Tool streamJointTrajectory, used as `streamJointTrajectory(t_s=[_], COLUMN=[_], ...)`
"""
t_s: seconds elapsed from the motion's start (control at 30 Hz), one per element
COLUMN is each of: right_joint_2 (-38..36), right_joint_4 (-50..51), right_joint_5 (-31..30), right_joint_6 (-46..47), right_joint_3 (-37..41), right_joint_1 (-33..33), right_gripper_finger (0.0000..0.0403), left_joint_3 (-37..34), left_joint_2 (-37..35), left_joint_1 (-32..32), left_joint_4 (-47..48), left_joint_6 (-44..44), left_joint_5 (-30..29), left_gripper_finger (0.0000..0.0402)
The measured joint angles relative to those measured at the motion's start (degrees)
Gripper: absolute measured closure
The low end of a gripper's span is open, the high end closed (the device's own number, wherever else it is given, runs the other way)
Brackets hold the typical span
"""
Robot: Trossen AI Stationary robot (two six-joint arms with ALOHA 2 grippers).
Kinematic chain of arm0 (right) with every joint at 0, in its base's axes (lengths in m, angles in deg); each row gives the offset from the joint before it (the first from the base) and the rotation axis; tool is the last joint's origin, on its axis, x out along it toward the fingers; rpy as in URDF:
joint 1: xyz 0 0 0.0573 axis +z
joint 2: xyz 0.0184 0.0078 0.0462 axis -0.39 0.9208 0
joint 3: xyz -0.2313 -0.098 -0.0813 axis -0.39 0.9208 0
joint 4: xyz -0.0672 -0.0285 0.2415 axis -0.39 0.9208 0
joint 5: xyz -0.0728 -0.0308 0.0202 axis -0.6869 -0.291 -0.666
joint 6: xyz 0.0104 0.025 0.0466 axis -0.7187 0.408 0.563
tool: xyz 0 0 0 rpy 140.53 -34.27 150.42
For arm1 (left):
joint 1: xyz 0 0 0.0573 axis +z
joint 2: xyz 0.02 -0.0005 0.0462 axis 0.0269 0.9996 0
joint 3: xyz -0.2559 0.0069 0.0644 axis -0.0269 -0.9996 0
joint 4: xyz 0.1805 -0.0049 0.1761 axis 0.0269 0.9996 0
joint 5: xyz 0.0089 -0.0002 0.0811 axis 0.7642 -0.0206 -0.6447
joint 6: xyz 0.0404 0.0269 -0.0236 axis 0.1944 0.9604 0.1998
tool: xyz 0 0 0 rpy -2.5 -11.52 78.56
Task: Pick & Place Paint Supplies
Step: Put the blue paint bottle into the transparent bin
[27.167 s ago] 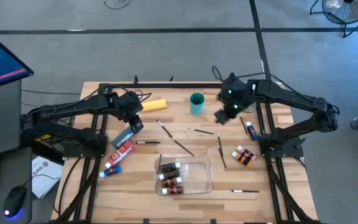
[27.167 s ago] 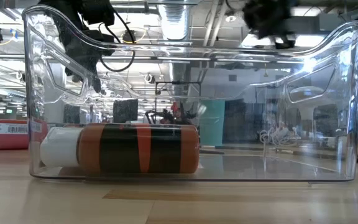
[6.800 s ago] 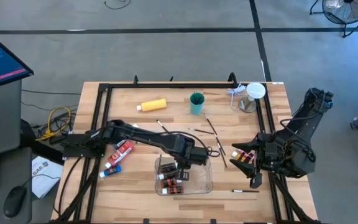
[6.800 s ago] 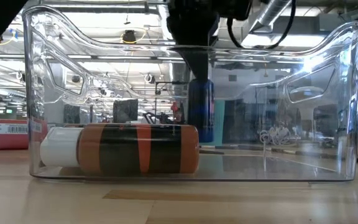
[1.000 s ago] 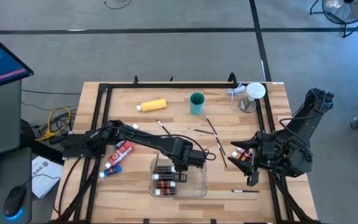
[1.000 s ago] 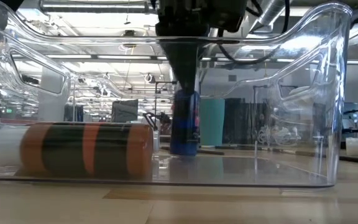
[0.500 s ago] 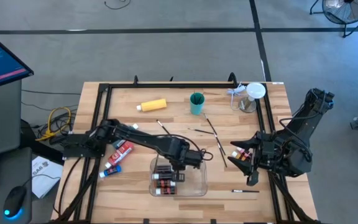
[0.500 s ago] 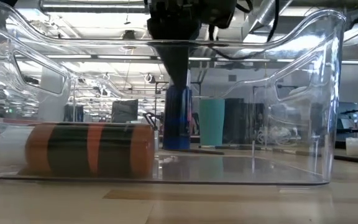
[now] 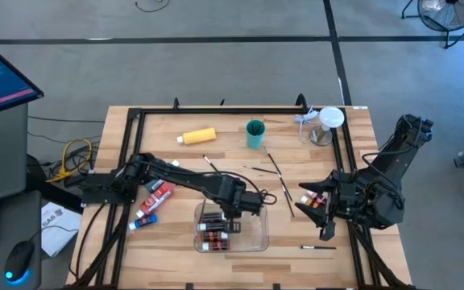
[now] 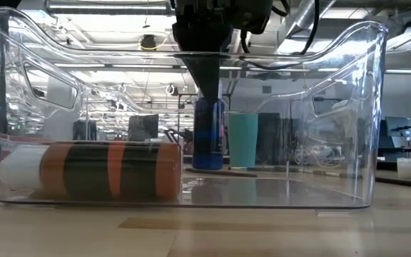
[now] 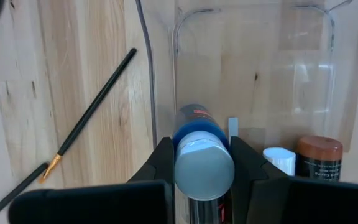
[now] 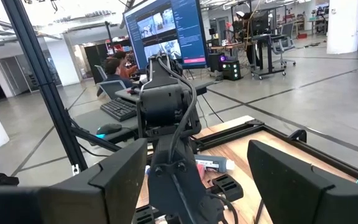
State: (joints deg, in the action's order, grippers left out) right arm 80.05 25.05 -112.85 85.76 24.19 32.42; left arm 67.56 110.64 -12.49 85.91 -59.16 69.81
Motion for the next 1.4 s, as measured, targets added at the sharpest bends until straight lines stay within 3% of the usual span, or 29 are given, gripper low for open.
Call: streamJointTrajectory(t_s=[0.27,0.87,1.1,1.4], right_joint_2=[0.0,0.0,0.0,0.0], right_joint_4=[0.0,-0.1,-0.1,-0.1], right_joint_5=[0.0,0.0,0.0,0.0], right_joint_6=[0.0,0.1,0.1,0.1], right_joint_3=[0.0,0.0,0.0,0.0], right_joint_1=[0.0,0.0,0.0,0.0], right_gripper_finger=[0.0132,0.0132,0.0132,0.0132], left_joint_3=[-4.0,-4.4,-4.4,-4.4], left_joint_2=[-0.4,-1.3,-1.3,-1.3], left_joint_1=[-0.7,-0.3,-0.3,-0.3], left_joint_4=[-1.0,-2.3,-2.1,-2.0], left_joint_6=[-1.2,-1.3,-1.2,-1.2], left_joint_5=[1.2,0.2,-0.2,-1.0], left_gripper_finger=[0.036,0.0355,0.0325,0.0319])
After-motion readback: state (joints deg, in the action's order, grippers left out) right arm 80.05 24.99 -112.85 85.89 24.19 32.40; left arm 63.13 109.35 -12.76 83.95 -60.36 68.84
